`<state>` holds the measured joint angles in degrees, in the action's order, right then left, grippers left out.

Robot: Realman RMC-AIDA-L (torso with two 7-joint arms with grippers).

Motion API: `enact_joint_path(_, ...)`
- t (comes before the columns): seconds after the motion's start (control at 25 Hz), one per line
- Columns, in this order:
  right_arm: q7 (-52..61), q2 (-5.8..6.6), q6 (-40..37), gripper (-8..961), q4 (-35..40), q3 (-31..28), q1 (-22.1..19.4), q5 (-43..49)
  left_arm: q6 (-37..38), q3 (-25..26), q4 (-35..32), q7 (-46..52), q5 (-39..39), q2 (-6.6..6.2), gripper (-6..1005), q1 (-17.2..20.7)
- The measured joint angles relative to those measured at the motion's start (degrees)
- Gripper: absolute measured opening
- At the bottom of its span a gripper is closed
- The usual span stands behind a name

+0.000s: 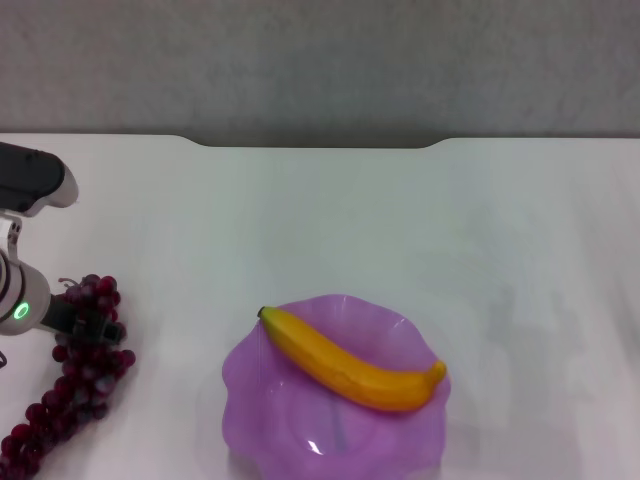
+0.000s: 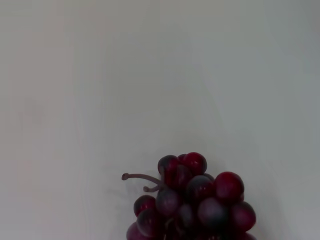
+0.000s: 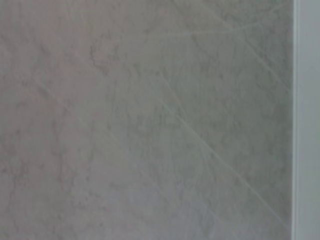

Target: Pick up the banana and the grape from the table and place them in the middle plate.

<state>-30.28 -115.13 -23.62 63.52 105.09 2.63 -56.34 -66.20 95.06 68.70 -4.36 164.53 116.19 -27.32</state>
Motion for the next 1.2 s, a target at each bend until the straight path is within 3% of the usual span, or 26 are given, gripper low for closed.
enact_joint_path(0.24,0.17,0.00,0.00,626,0.00,-0.11,0.01,0.00,0.41,0.59,-0.05,-0.07,0.00,-0.13,766,-0.06)
enact_joint_path(0.48,0.21,0.00,0.00,626,0.02,-0.15,0.05,-0.06,0.85,0.61,-2.85,-2.48,0.00,-0.35,541,-0.77)
enact_joint_path(0.8,0.23,0.00,-0.02,625,-0.50,-0.07,0.76,-0.09,2.64,0.52,-5.93,-3.78,0.00,-0.43,338,-1.77)
enact_joint_path(1.0,0.23,0.00,-0.02,625,-0.86,0.10,0.92,-0.09,3.49,0.15,-4.79,-4.00,0.00,-0.44,319,-1.01)
enact_joint_path(1.2,0.23,0.00,-0.02,625,-0.93,0.20,0.92,-0.09,5.38,0.07,2.24,-4.32,0.00,-0.15,299,2.79)
